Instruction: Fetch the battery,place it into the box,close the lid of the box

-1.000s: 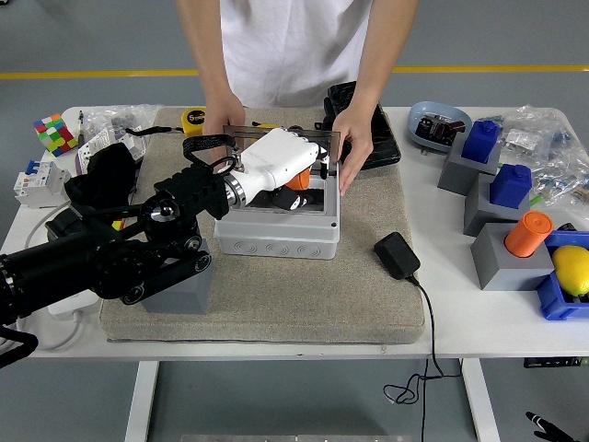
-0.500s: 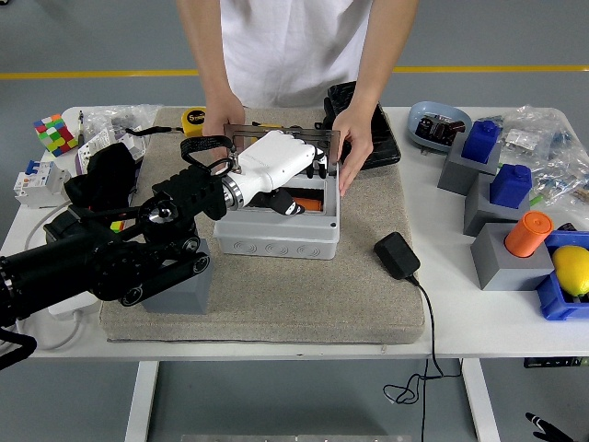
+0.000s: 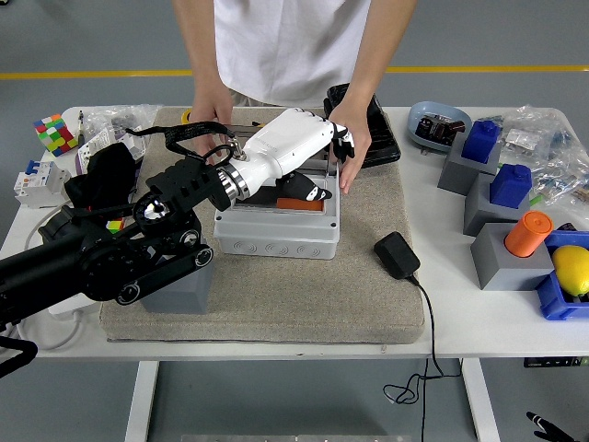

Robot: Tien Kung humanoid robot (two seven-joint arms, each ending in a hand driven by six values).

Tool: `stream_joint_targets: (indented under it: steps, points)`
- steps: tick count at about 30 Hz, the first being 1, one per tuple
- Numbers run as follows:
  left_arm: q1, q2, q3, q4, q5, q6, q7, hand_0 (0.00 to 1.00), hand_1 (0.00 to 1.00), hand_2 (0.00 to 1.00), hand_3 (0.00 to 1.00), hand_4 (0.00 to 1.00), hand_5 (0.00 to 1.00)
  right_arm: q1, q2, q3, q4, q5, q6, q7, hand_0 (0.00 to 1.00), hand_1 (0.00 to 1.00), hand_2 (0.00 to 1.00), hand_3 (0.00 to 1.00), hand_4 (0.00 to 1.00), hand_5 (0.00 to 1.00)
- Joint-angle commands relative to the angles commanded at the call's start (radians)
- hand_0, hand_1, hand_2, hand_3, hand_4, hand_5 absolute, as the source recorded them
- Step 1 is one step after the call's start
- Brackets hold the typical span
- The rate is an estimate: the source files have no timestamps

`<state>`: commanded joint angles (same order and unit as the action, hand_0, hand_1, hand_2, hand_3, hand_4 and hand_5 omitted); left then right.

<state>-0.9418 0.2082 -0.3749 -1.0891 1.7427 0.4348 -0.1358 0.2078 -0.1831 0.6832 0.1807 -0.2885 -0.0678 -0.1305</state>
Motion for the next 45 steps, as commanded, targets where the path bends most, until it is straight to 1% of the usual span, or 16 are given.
stream_joint_targets:
  steps: [2, 4, 5, 7, 10, 11, 16, 18, 22, 23, 28, 29, 32, 39, 41, 45]
  points:
    - [0.005, -0.001, -0.024, 0.014, -0.026, 0.029, -0.043, 0.359, 0.543, 0.551, 0.578, 0.998, 0.262, 0.0, 0.001, -0.002, 0.0, 0.001, 0.0, 0.0, 0.639, 0.692, 0.683, 0.556, 0.926, 0.439]
    - [0.009, -0.002, -0.047, 0.03, -0.05, 0.026, -0.05, 0.359, 0.543, 0.551, 0.578, 0.998, 0.262, -0.001, 0.001, -0.003, 0.0, 0.002, 0.0, 0.0, 0.639, 0.692, 0.683, 0.556, 0.926, 0.439]
    - [0.01, -0.002, -0.057, 0.037, -0.056, 0.021, -0.046, 0.639, 0.765, 0.759, 0.79, 0.998, 0.641, 0.0, 0.0, -0.002, 0.0, 0.002, 0.0, 0.0, 0.639, 0.692, 0.683, 0.556, 0.926, 0.439]
    - [0.013, -0.002, -0.08, 0.051, -0.088, -0.005, -0.034, 0.639, 0.765, 0.759, 0.79, 0.998, 0.641, 0.001, 0.0, -0.001, 0.0, 0.002, -0.001, 0.0, 0.639, 0.692, 0.683, 0.556, 0.926, 0.439]
    - [0.016, -0.003, -0.098, 0.063, -0.113, -0.025, -0.017, 0.639, 0.765, 0.759, 0.79, 0.998, 0.641, 0.0, 0.0, -0.001, 0.0, 0.002, 0.0, 0.0, 0.639, 0.692, 0.683, 0.556, 0.926, 0.439]
    - [0.016, -0.003, -0.101, 0.069, -0.117, -0.032, -0.008, 0.802, 0.899, 0.896, 0.895, 0.998, 0.939, 0.0, 0.0, -0.001, 0.0, 0.002, 0.0, -0.001, 0.639, 0.692, 0.683, 0.556, 0.925, 0.439]
    - [0.017, -0.006, -0.086, 0.104, -0.128, -0.067, 0.058, 0.802, 0.899, 0.896, 0.895, 0.998, 0.939, 0.0, 0.001, -0.002, 0.0, 0.004, -0.001, -0.001, 0.639, 0.692, 0.683, 0.556, 0.925, 0.439]
    - [0.02, -0.005, -0.075, 0.116, -0.132, -0.082, 0.084, 0.791, 0.892, 0.878, 0.883, 0.998, 0.942, 0.001, 0.0, -0.001, 0.0, 0.004, -0.002, 0.0, 0.639, 0.692, 0.683, 0.558, 0.926, 0.439]
    - [0.024, -0.001, -0.06, 0.121, -0.144, -0.114, 0.132, 0.791, 0.892, 0.878, 0.883, 0.998, 0.942, 0.001, 0.0, -0.001, 0.001, 0.004, -0.001, 0.001, 0.639, 0.692, 0.683, 0.558, 0.926, 0.439]
    - [0.026, 0.001, -0.059, 0.118, -0.148, -0.118, 0.138, 0.75, 0.844, 0.831, 0.848, 0.998, 0.942, 0.001, 0.0, 0.0, 0.001, 0.003, -0.001, 0.001, 0.64, 0.692, 0.683, 0.557, 0.926, 0.439]
    - [0.044, 0.02, -0.064, 0.069, -0.152, -0.12, 0.141, 0.75, 0.844, 0.831, 0.848, 0.998, 0.942, -0.001, -0.002, 0.003, -0.001, 0.0, 0.001, -0.001, 0.64, 0.692, 0.683, 0.557, 0.926, 0.439]
    - [0.049, 0.025, -0.065, 0.059, -0.151, -0.121, 0.144, 0.695, 0.796, 0.784, 0.816, 0.998, 0.931, 0.0, -0.003, 0.006, -0.001, -0.002, 0.0, -0.001, 0.638, 0.692, 0.683, 0.557, 0.926, 0.439]
    - [0.062, 0.032, -0.067, 0.043, -0.152, -0.124, 0.149, 0.695, 0.796, 0.784, 0.816, 0.998, 0.931, 0.0, -0.003, 0.007, -0.001, -0.002, 0.0, 0.0, 0.638, 0.692, 0.683, 0.557, 0.926, 0.439]
    - [0.109, 0.052, -0.074, 0.009, -0.15, -0.125, 0.156, 0.674, 0.783, 0.772, 0.806, 0.998, 0.926, 0.001, -0.003, 0.01, -0.001, -0.002, 0.002, 0.001, 0.64, 0.692, 0.683, 0.557, 0.925, 0.44]
    - [0.129, 0.058, -0.086, -0.004, -0.146, -0.124, 0.155, 0.665, 0.782, 0.772, 0.807, 0.998, 0.902, 0.001, -0.004, 0.011, -0.001, -0.003, 0.002, 0.002, 0.64, 0.693, 0.683, 0.557, 0.925, 0.44]
    - [0.166, 0.063, -0.113, -0.027, -0.139, -0.123, 0.155, 0.665, 0.782, 0.772, 0.807, 0.998, 0.902, 0.0, -0.004, 0.013, -0.001, -0.005, 0.003, 0.001, 0.64, 0.693, 0.683, 0.557, 0.925, 0.44]
